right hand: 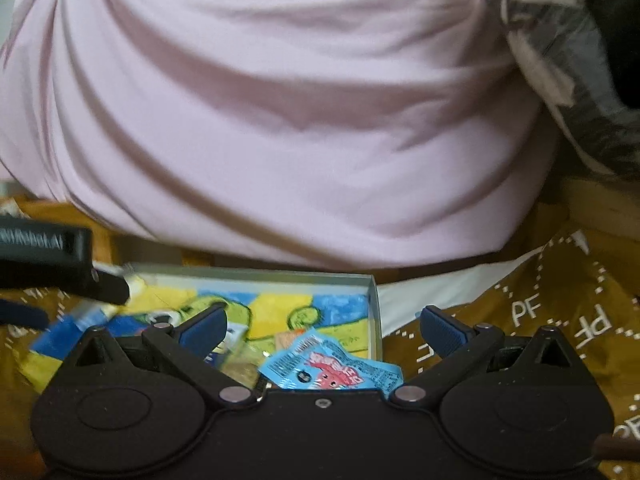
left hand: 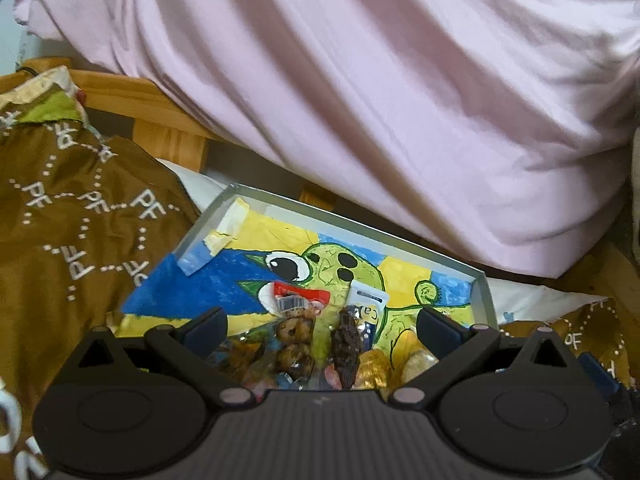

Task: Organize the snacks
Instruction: 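Lift both tools up and back from the tray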

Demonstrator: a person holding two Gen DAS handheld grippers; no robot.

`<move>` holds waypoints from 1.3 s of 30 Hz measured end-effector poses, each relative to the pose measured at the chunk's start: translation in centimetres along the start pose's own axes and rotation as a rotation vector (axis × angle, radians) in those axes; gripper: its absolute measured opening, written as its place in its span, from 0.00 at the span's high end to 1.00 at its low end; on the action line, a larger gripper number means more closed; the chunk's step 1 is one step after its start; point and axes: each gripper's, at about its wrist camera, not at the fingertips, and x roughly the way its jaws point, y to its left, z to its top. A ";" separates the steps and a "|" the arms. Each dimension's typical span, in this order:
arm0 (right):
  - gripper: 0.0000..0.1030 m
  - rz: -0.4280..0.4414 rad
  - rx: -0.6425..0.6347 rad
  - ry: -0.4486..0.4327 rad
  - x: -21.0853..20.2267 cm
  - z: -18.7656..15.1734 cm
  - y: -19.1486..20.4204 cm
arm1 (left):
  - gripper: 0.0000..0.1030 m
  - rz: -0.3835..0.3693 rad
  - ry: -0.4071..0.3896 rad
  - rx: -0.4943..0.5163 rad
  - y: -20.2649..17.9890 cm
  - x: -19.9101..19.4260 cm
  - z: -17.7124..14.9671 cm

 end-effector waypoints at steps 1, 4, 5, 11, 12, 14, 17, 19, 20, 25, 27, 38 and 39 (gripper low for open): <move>0.01 0.002 -0.002 -0.007 -1.0 0.3 0.1 | 0.01 0.004 -0.004 -0.005 0.1 -0.7 -0.2; 0.01 0.003 -0.016 -0.021 -3.7 0.8 0.5 | 0.00 0.015 -0.023 -0.031 0.7 -2.9 -0.6; 0.01 0.001 -0.016 -0.023 -4.6 0.9 0.5 | 0.00 0.021 -0.031 -0.037 1.0 -3.6 -0.8; 0.01 0.004 -0.003 -0.027 -9.4 1.0 0.6 | 0.00 0.042 -0.066 -0.006 1.8 -7.7 -2.4; 0.01 0.004 -0.003 -0.028 -10.1 0.9 0.6 | 0.00 0.043 -0.063 -0.002 1.9 -8.2 -2.8; 0.01 0.003 -0.001 -0.036 -11.5 0.9 0.6 | 0.00 0.044 -0.052 0.003 2.1 -9.1 -3.4; 0.01 0.004 -0.003 -0.041 -13.2 0.7 0.7 | 0.00 0.047 -0.039 0.013 2.4 -10.3 -4.3; 0.01 0.002 -0.008 -0.040 -14.1 0.6 0.8 | 0.00 0.051 -0.035 0.023 2.6 -11.2 -4.8; 0.01 0.003 -0.007 -0.042 -14.6 0.5 0.8 | 0.00 0.053 -0.035 0.028 2.6 -11.5 -5.0; 0.01 0.016 0.014 -0.030 -16.7 0.1 1.1 | 0.00 0.064 -0.041 0.061 3.2 -13.2 -6.3; 0.01 0.019 0.013 -0.019 -17.6 -0.4 1.2 | 0.00 0.069 -0.040 0.070 3.7 -13.8 -6.9; 0.01 0.030 -0.027 0.140 -20.7 -4.3 3.2 | 0.00 0.128 -0.109 0.202 5.1 -17.1 -10.6; 0.01 0.033 -0.028 0.158 -20.8 -4.6 3.4 | 0.00 0.128 -0.111 0.216 5.2 -17.3 -10.9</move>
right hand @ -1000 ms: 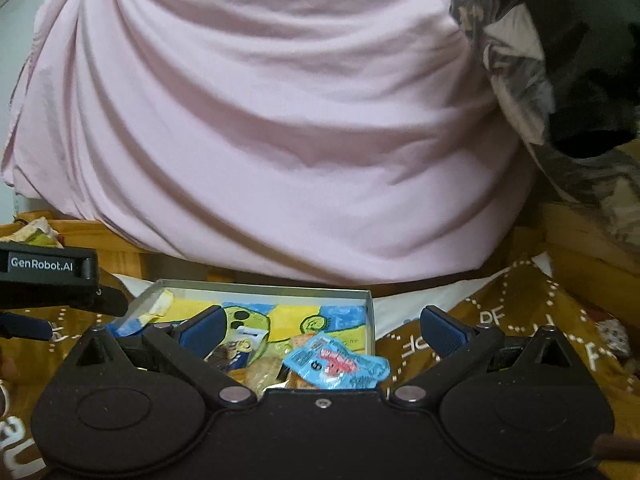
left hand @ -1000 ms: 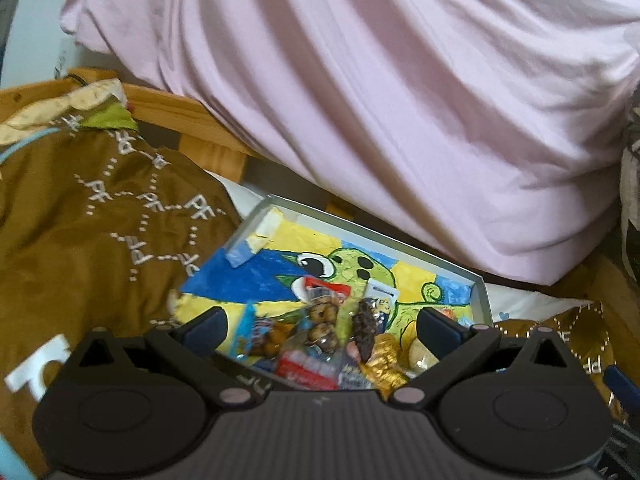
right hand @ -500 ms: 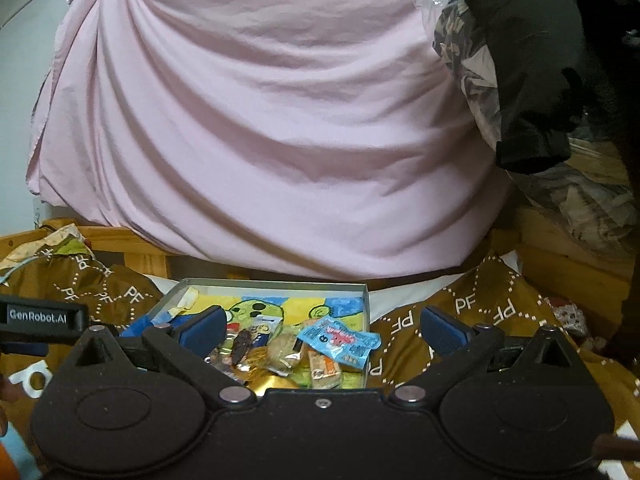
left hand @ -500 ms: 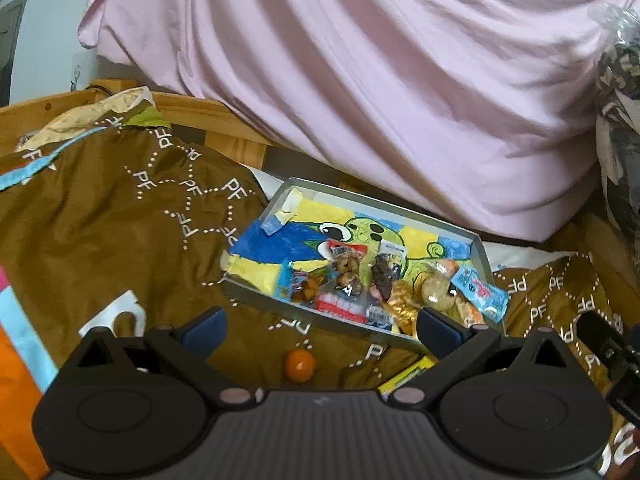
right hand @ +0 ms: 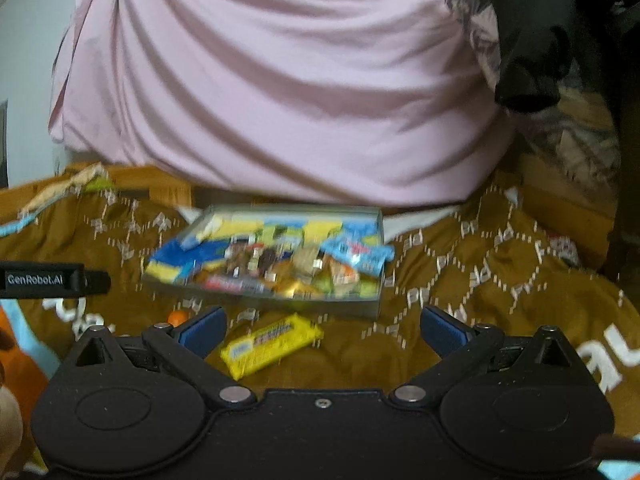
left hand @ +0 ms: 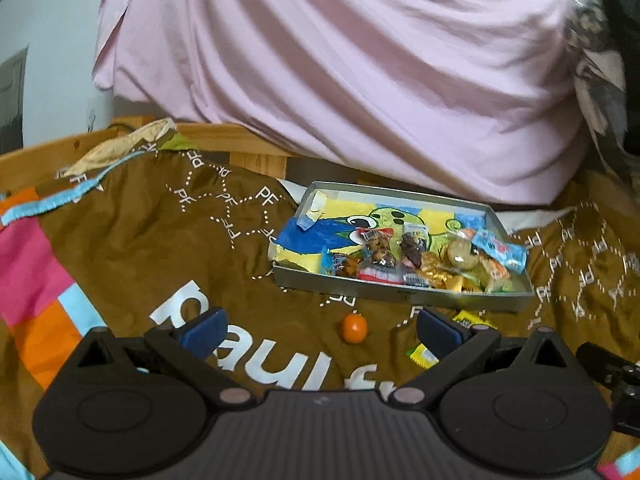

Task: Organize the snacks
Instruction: 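Lift both tools up and back from the tray, then move the left tool toward the orange ball while the right tool approaches the yellow bar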

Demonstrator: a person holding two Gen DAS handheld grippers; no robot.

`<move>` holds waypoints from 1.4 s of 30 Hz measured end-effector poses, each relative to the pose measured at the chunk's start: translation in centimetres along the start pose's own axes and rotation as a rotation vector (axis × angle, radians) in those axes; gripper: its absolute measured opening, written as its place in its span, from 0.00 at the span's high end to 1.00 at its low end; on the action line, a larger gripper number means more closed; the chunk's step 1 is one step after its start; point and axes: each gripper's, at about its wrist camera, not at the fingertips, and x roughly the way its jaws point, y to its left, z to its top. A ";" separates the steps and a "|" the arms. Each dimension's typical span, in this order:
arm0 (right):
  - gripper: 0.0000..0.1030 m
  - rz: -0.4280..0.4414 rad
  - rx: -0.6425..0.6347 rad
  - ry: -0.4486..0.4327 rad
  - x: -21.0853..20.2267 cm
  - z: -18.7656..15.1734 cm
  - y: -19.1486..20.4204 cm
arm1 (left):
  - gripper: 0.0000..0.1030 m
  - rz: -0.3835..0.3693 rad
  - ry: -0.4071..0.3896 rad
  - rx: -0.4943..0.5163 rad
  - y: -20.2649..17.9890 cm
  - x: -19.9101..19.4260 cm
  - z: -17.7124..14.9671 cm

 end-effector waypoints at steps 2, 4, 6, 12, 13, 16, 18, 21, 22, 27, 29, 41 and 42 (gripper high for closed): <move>0.01 0.010 0.003 0.039 0.0 -0.6 0.3 | 0.00 0.004 -0.004 0.015 0.0 -0.4 -0.4; 0.01 0.022 0.014 0.074 0.2 -1.1 0.5 | 0.00 -0.003 -0.005 0.022 0.2 -0.5 -0.8; 0.01 0.018 0.006 0.098 0.4 -1.4 0.8 | 0.00 -0.002 -0.001 0.037 0.4 -0.6 -1.1; 0.01 0.020 -0.022 0.141 1.2 -2.1 1.6 | 0.00 0.007 0.004 0.097 0.8 -0.5 -2.1; 0.01 0.024 -0.023 0.150 1.4 -2.1 1.6 | 0.00 0.009 0.008 0.103 0.9 -0.3 -2.3; 0.01 0.027 -0.039 0.175 2.0 -2.4 1.9 | 0.00 0.014 0.023 0.109 1.3 0.1 -2.6; 0.01 0.029 -0.049 0.182 2.2 -2.5 2.1 | 0.00 0.020 0.031 0.106 1.5 0.4 -2.8; 0.01 0.034 -0.054 0.193 2.6 -2.7 2.4 | 0.00 0.025 0.048 0.095 1.9 1.0 -3.0; 0.01 0.035 -0.056 0.197 2.7 -2.7 2.5 | 0.00 0.026 0.053 0.092 2.0 1.2 -3.0; 0.01 0.038 -0.064 0.217 3.5 -3.0 2.8 | 0.00 0.020 0.089 0.112 2.1 2.6 -3.2; 0.01 0.037 -0.061 0.223 3.9 -3.1 2.9 | 0.00 0.021 0.089 0.128 2.2 3.0 -3.2; 0.01 0.020 -0.065 0.177 8.6 -2.5 3.4 | 0.00 -0.016 0.119 0.022 2.5 8.5 -0.3; 0.01 0.030 -0.056 0.183 9.3 -2.4 3.4 | 0.00 -0.019 0.123 0.017 2.5 9.0 -0.1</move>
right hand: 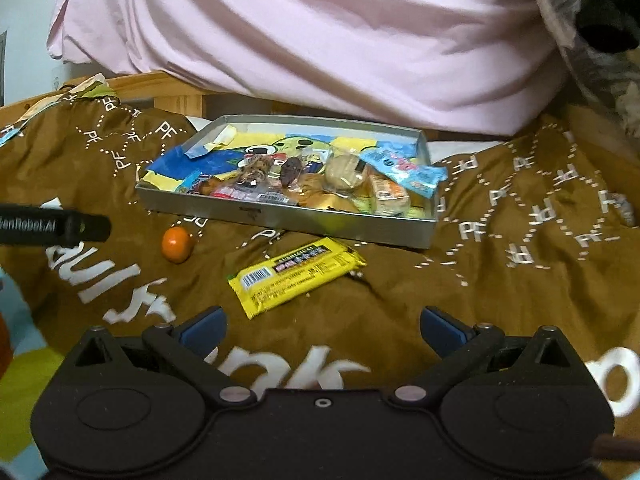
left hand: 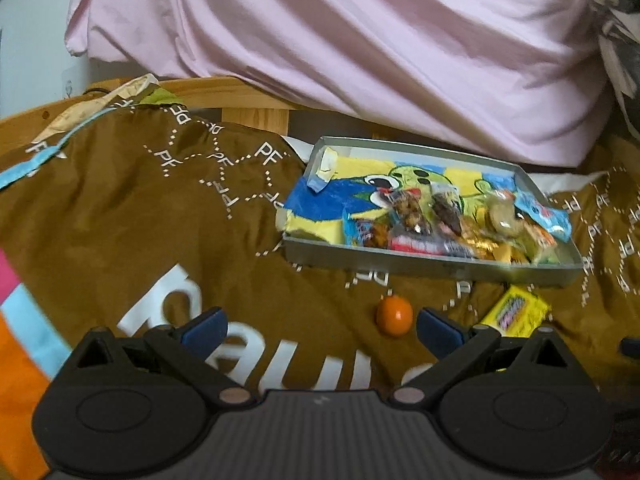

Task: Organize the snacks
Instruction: 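Move the left tool toward the orange ball while the right tool approaches the yellow bar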

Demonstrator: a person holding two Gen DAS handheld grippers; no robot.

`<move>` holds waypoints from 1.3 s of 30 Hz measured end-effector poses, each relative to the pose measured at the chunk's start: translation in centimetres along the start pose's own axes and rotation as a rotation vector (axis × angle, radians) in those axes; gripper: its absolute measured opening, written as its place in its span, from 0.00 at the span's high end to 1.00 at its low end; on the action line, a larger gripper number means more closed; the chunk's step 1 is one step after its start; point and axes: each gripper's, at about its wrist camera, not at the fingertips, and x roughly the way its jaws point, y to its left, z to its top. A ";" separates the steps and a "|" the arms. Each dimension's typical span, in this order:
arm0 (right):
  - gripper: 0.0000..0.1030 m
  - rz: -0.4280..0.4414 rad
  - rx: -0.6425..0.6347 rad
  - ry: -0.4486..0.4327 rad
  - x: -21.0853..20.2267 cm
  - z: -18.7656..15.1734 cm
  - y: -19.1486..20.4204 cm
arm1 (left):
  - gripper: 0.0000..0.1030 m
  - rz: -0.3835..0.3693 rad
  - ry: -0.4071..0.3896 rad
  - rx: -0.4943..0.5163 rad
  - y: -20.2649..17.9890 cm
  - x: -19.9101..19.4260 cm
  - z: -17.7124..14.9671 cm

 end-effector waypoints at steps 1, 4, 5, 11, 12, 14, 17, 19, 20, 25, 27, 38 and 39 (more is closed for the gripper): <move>0.01 0.015 0.004 0.007 0.9 0.2 0.0 | 0.00 -0.007 0.005 -0.002 0.0 0.5 0.3; 0.01 0.030 -0.020 0.033 3.2 0.6 0.6 | 0.00 -0.031 0.012 0.003 0.0 1.9 0.8; 0.01 0.033 -0.031 0.036 3.8 0.7 0.8 | 0.00 -0.036 0.012 0.004 0.0 2.3 0.8; 0.01 0.015 -0.038 0.090 7.5 1.8 1.6 | 0.00 -0.057 0.018 -0.040 0.6 5.0 0.6; 0.01 0.007 -0.038 0.094 8.0 1.9 1.7 | 0.00 -0.056 0.024 -0.058 0.8 5.3 0.4; 0.01 -0.005 -0.045 0.105 9.0 2.3 2.2 | 0.00 -0.051 0.052 -0.083 1.1 6.0 0.2; 0.01 -0.034 -0.089 0.140 10.3 2.4 2.9 | 0.00 -0.040 0.075 -0.098 1.3 6.7 0.0; 0.01 -0.046 -0.095 0.142 10.2 2.4 2.8 | 0.00 -0.032 0.072 -0.085 1.1 6.7 0.0; 0.01 -0.065 -0.103 0.142 10.0 2.4 2.6 | 0.00 -0.031 0.069 -0.072 0.9 6.7 0.0; 0.01 -0.137 -0.124 0.154 7.6 1.5 1.1 | 0.00 -0.050 0.060 0.026 -0.8 6.4 -0.2; 0.01 -0.183 -0.150 0.137 6.5 1.2 0.9 | 0.00 -0.057 0.065 0.058 -1.4 6.6 -0.2; 0.01 -0.078 -0.135 0.082 7.4 1.9 1.9 | 0.01 -0.008 0.083 0.155 -3.4 7.5 -0.3; 0.01 -0.090 -0.146 0.088 8.2 2.3 2.1 | 0.01 -0.009 0.083 0.160 -3.4 7.5 -0.2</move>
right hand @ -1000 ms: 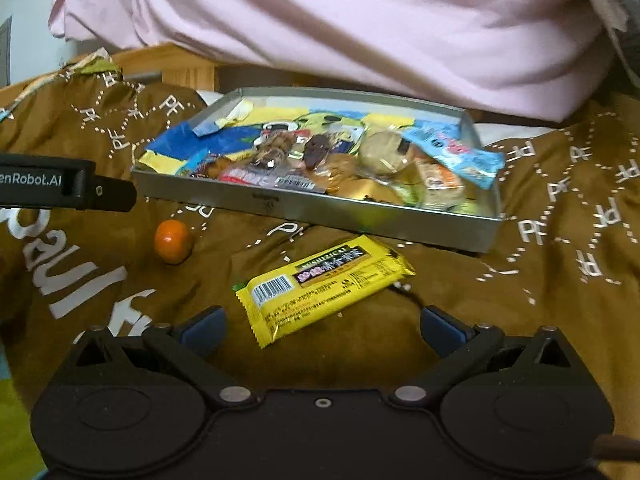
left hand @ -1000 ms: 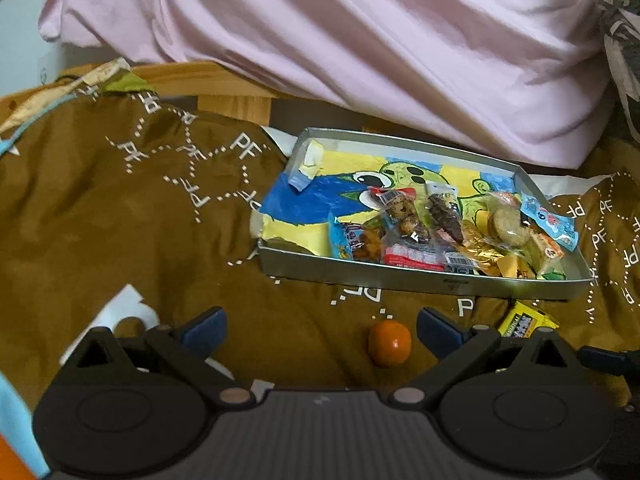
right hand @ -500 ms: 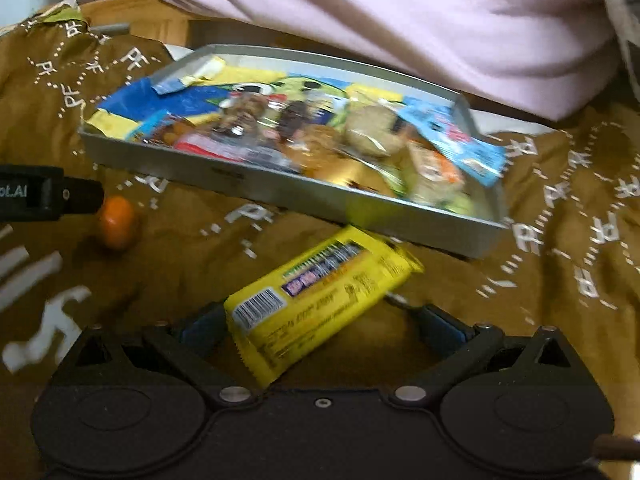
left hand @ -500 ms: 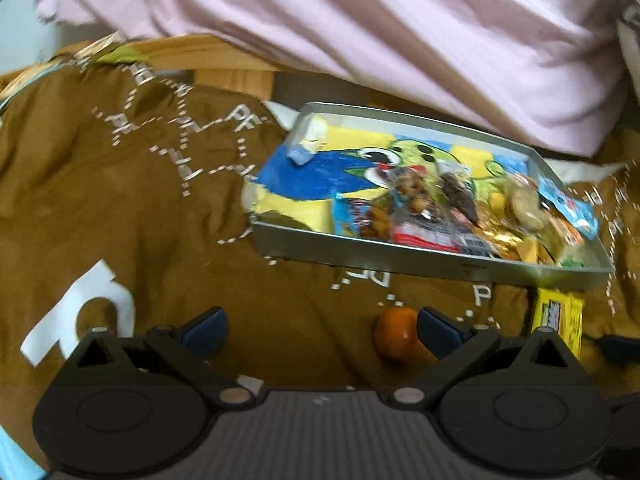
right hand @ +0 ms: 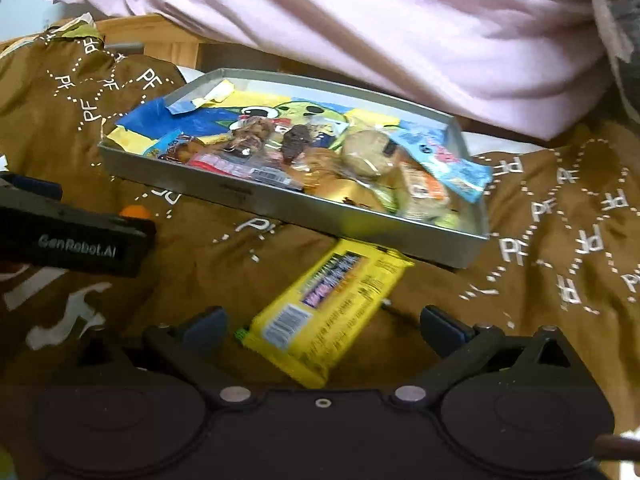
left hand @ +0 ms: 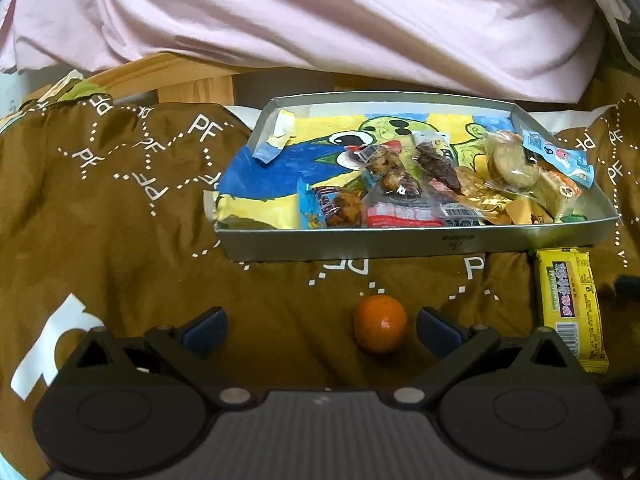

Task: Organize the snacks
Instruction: 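Move the left tool toward the orange ball while the right tool approaches the yellow bar, then close the left tool on the orange ball while the right tool grasps the yellow bar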

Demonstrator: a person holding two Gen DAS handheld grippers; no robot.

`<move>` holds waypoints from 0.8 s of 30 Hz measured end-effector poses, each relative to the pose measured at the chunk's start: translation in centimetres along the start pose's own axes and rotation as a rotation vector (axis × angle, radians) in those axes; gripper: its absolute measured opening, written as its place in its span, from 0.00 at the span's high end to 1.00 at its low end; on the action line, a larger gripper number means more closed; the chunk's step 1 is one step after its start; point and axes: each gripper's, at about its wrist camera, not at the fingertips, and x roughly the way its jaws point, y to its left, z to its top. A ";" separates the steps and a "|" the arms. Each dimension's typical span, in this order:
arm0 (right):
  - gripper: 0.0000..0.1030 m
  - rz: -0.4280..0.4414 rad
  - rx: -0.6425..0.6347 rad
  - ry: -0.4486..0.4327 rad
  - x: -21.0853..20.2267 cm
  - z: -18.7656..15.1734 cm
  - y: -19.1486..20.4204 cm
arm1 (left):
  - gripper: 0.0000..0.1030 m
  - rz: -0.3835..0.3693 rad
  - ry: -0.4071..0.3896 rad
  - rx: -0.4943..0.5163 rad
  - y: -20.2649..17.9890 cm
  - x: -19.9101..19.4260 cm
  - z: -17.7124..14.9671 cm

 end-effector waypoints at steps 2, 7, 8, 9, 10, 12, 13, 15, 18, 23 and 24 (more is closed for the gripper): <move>0.03 -0.039 -0.023 0.024 1.4 0.7 0.4 | 0.01 -0.006 0.002 0.003 0.0 0.2 0.0; 0.13 -0.019 -0.005 0.023 1.7 0.4 -0.2 | 0.12 -0.035 0.022 0.004 0.0 0.9 -0.2; 0.22 -0.020 0.005 0.014 1.5 0.3 -0.3 | 0.16 -0.044 0.022 0.011 -0.1 0.9 -0.2; 0.27 -0.018 0.016 0.003 1.3 0.3 -0.4 | 0.17 -0.052 0.018 0.019 -0.2 0.9 -0.3; 0.31 -0.020 0.024 -0.003 1.2 0.2 -0.6 | 0.18 -0.056 0.015 0.026 -0.4 0.8 -0.4; 0.33 -0.017 0.049 -0.008 1.1 0.2 -0.8 | 0.20 -0.062 0.013 0.039 -0.6 0.8 -0.4; 0.34 -0.015 0.058 -0.007 1.1 0.2 -0.9 | 0.20 -0.063 0.012 0.042 -0.7 0.8 -0.5; 0.35 -0.015 0.056 -0.006 1.0 0.2 -0.8 | 0.21 -0.063 0.013 0.038 -0.7 0.8 -0.5; 0.35 -0.012 0.051 -0.002 1.0 0.1 -0.6 | 0.22 -0.062 0.012 0.026 -0.5 0.8 -0.6; 0.34 0.000 0.079 0.004 1.1 0.0 -0.9 | 0.32 -0.071 0.003 0.029 -0.5 0.7 -0.7; 0.34 0.003 0.083 0.004 1.1 0.0 -1.0 | 0.33 -0.074 0.002 0.032 -0.6 0.7 -0.7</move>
